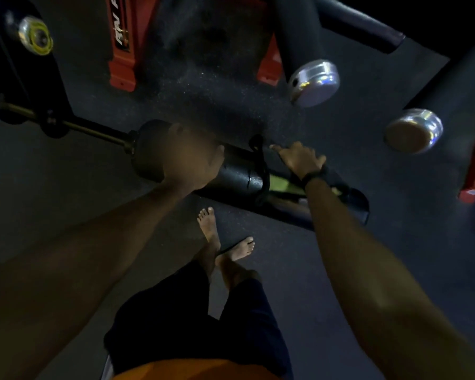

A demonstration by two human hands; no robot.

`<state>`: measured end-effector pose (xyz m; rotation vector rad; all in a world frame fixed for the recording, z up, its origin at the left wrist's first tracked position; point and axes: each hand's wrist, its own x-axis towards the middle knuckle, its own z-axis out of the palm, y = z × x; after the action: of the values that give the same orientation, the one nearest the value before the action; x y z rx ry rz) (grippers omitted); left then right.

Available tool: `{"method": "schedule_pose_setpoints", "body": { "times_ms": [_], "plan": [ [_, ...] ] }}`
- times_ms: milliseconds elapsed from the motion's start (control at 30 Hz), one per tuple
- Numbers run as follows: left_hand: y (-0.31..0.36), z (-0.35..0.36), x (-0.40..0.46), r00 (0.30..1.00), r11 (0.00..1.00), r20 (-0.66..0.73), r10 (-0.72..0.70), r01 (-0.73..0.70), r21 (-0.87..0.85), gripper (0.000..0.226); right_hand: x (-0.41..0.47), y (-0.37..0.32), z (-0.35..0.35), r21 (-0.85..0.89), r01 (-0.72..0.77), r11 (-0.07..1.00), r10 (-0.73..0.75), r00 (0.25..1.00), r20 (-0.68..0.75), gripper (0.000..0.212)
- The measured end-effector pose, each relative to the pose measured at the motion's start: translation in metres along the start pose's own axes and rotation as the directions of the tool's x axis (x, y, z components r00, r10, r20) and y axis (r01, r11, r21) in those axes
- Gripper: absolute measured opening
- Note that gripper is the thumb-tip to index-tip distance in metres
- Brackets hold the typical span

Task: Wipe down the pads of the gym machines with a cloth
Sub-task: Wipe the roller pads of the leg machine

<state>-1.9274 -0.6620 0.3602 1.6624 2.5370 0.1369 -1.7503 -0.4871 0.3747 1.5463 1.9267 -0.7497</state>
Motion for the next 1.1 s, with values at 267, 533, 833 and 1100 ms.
{"method": "schedule_pose_setpoints", "body": {
  "times_ms": [267,533,833,1100],
  "plan": [
    [-0.003,0.007,-0.01,0.993,0.999,-0.121,0.006,-0.012,-0.044,0.042,-0.053,0.006,0.04,-0.055,0.08,0.995,-0.097,0.849,-0.519,0.063],
    [-0.005,0.009,-0.011,0.987,0.999,-0.163,0.017,-0.025,-0.044,0.042,-0.052,-0.001,0.039,-0.083,0.044,0.996,-0.083,0.825,-0.559,0.057],
    [-0.004,0.006,-0.018,0.991,0.999,-0.133,0.006,-0.013,-0.048,0.044,-0.001,-0.006,0.009,0.03,0.041,0.999,-0.036,0.988,-0.151,0.059],
    [-0.014,-0.017,0.019,0.998,1.0,0.065,-0.001,0.001,0.008,0.049,-0.083,0.01,0.079,-0.008,0.122,0.992,-0.082,0.612,-0.786,0.048]
  ]
}}
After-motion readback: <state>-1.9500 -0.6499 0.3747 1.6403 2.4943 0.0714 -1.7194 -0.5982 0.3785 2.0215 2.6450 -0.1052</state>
